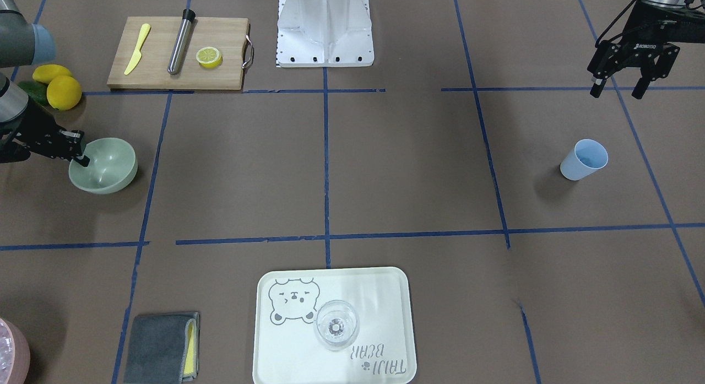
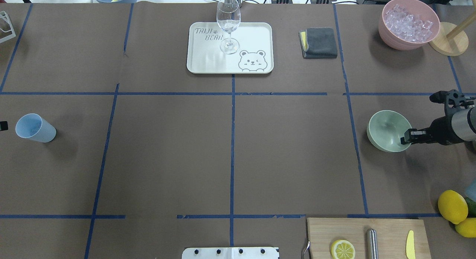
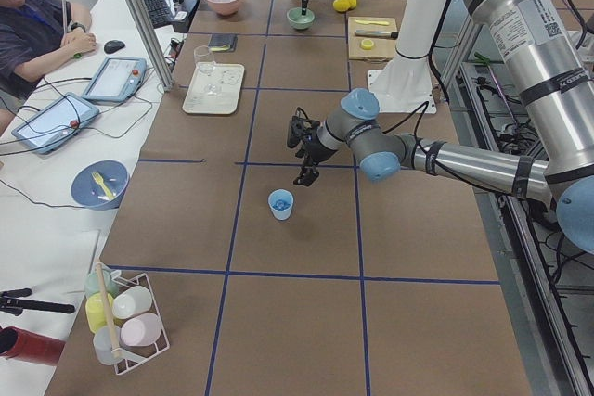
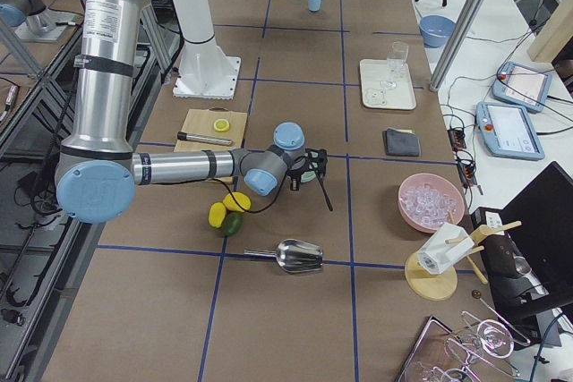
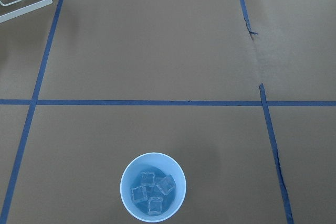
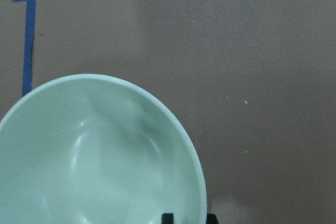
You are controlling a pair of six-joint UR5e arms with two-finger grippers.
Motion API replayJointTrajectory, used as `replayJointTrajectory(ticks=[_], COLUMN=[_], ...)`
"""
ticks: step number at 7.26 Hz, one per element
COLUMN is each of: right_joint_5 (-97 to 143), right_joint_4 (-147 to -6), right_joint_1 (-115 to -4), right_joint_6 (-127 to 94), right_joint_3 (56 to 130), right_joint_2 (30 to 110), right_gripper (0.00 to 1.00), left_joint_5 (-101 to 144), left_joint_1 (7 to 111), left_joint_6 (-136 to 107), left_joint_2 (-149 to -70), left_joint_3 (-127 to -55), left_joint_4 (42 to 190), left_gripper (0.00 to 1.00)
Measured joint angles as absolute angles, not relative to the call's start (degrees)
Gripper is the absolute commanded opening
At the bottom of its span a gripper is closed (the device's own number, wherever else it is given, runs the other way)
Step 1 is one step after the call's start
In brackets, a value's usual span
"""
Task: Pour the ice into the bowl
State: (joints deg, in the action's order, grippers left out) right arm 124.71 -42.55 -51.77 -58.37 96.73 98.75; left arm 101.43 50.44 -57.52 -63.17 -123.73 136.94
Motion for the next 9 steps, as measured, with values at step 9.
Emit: replayJointTrajectory(ticks=[9], right_joint_5=[126.94], right_joint_4=[-70.61], right_joint_1=[-44.73], right_joint_6=[-72.65], right_joint_3=[107.14], right_joint_2=[75.91], right_gripper=[0.00], left_joint_5=[76.79], left_joint_1=[29.91], left_joint_6=[-73.05], left_joint_2=[-55.45], left_joint_3=[-120.71], left_joint_4=[147.63], left_gripper=[1.00])
